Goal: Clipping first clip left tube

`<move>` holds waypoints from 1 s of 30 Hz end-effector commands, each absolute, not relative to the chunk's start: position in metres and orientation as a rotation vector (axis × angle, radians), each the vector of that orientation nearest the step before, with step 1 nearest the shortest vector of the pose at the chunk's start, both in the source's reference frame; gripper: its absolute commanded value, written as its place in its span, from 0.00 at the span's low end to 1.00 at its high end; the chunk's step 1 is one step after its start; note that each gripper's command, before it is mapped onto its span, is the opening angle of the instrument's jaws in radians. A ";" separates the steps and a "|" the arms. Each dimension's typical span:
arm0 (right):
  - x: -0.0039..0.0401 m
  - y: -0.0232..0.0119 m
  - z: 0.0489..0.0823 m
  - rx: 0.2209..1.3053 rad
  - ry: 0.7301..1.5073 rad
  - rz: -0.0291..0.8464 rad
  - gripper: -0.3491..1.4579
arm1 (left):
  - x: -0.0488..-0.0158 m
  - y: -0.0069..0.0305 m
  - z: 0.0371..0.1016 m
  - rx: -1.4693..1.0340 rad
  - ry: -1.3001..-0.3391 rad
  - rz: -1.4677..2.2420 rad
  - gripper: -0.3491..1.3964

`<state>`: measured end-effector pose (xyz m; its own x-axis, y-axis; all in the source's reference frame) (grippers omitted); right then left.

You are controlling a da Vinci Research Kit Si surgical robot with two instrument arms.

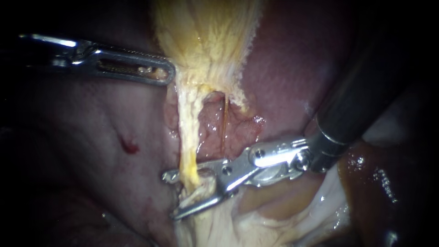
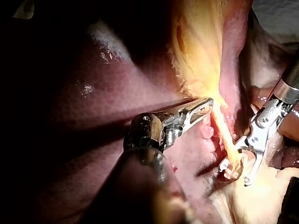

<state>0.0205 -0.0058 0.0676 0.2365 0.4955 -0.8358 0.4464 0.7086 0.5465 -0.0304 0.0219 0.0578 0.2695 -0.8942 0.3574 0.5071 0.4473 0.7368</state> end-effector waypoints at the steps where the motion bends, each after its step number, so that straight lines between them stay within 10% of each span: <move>1: 0.0204 -0.0058 0.0676 0.853 1.382 0.040 0.46 | -0.0303 0.0219 0.0579 0.543 -0.847 -1.009 0.00; 16: 0.0201 -0.0058 0.0674 0.855 1.382 0.039 0.43 | -0.0304 0.0220 0.0579 0.543 -0.847 -1.010 0.00; 30: 0.0199 -0.0056 0.0676 0.854 1.375 0.064 0.19 | -0.0304 0.0220 0.0579 0.543 -0.847 -1.010 0.00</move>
